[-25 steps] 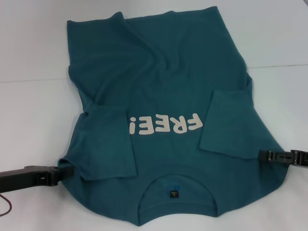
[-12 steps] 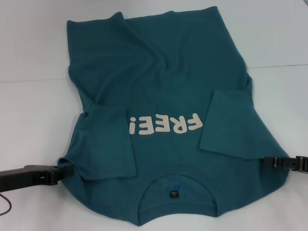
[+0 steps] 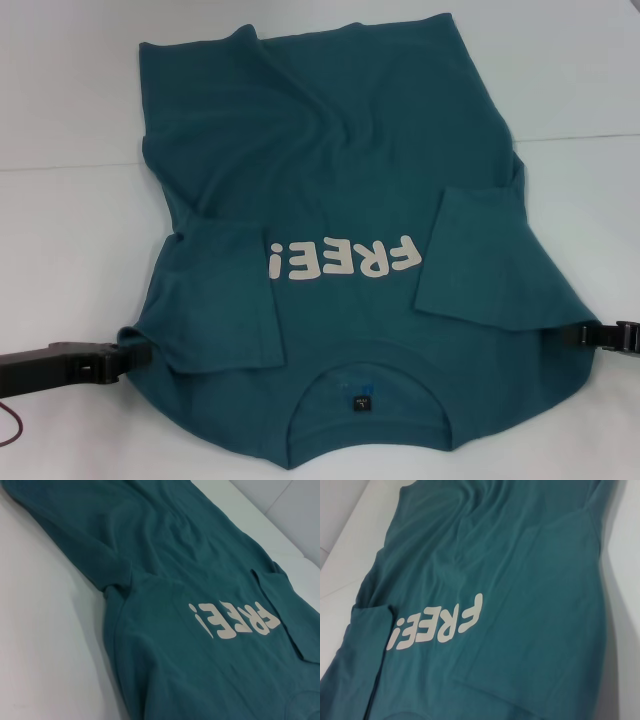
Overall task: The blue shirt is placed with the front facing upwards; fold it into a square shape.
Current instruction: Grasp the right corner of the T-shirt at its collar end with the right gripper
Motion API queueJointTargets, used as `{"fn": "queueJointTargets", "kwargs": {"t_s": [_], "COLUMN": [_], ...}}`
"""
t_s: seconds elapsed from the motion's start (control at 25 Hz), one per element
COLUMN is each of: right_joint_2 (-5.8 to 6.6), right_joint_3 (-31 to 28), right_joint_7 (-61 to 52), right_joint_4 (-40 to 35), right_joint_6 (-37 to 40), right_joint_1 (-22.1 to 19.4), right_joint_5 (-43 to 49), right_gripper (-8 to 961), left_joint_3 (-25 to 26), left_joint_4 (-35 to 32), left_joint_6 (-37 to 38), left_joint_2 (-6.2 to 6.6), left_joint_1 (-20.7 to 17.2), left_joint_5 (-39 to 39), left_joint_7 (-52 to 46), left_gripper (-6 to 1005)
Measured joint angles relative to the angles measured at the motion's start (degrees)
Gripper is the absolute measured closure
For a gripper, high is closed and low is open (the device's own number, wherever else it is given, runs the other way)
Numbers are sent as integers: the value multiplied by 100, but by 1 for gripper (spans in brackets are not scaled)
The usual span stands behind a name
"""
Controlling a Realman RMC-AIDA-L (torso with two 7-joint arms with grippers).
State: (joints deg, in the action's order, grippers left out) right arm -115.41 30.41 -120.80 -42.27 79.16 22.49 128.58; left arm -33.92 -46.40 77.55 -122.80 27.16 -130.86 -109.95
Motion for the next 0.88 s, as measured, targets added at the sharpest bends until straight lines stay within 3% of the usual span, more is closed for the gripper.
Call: {"fn": "queueJointTargets", "kwargs": {"t_s": [0.04, 0.28, 0.68, 0.88], "right_joint_2": [-2, -6, -29, -42], "right_joint_3": [0, -1, -58, -131], "right_joint_7": [0, 4, 53, 225], "right_joint_4": [0, 0, -1, 59], "right_joint_6": [-4, -14, -2, 118], "right_joint_1": [-2, -9, -132, -254], "right_joint_5": [0, 0, -21, -106], "right_gripper": [575, 821, 908, 917], "left_joint_3": [0, 0, 5, 72], "left_joint_4": [0, 0, 8, 2], "left_joint_6": [-1, -4, -3, 65], "left_joint_2": [1, 2, 4, 65], "left_joint_1": [0, 0, -37, -93], "left_joint_5": [0, 0, -1, -70], "left_joint_7": [0, 1, -25, -194], "left_gripper": [992, 992, 993, 993]}}
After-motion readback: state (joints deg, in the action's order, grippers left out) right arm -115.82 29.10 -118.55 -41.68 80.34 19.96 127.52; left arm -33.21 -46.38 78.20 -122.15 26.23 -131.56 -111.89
